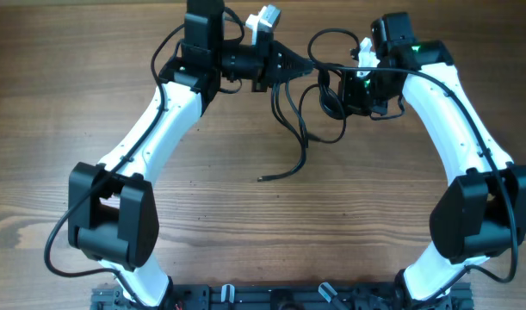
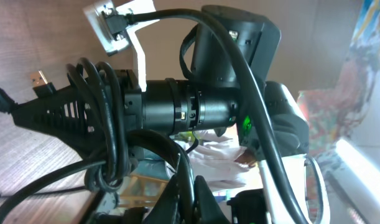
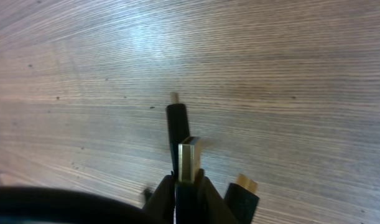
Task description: Untangle cables
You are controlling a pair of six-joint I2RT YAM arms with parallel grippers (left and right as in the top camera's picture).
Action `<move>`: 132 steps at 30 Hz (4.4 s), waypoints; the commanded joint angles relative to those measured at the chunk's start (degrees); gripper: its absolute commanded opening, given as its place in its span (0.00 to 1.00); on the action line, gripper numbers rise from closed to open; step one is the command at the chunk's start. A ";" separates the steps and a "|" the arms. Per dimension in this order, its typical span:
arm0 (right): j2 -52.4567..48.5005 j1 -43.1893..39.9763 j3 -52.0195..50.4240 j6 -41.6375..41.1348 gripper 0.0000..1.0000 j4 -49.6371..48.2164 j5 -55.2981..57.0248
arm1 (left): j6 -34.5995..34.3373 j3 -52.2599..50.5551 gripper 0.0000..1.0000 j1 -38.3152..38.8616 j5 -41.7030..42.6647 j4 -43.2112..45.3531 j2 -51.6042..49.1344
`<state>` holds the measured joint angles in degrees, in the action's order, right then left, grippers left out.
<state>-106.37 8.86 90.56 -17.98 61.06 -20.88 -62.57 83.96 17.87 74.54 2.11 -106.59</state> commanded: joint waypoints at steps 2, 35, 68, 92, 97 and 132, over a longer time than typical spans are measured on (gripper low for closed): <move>-0.13 -3.78 -1.11 -1.99 0.10 2.69 12.17 | -6.08 1.14 0.04 -8.13 3.26 2.29 1.60; -0.13 1.11 -1.11 7.23 0.04 -1.29 -9.11 | 35.15 -0.42 0.22 -1.57 -54.80 -55.45 1.49; -0.13 1.25 -1.01 9.01 0.04 9.01 -20.35 | 77.20 11.61 0.64 16.55 -45.86 -61.42 -3.41; -0.13 1.31 -1.07 -2.60 0.09 -0.76 6.05 | 65.07 12.07 0.04 12.20 -33.42 -59.74 1.60; -0.13 1.29 -1.07 -1.92 0.07 -0.39 5.75 | 63.06 12.07 0.04 3.65 -22.12 -59.71 8.37; -0.13 -0.13 -1.05 8.28 0.04 0.48 -34.32 | 69.94 10.69 0.24 9.84 -32.17 -63.04 -4.11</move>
<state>-105.97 8.21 89.34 -7.14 62.33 -52.45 6.02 94.98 27.70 43.66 -61.01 -109.06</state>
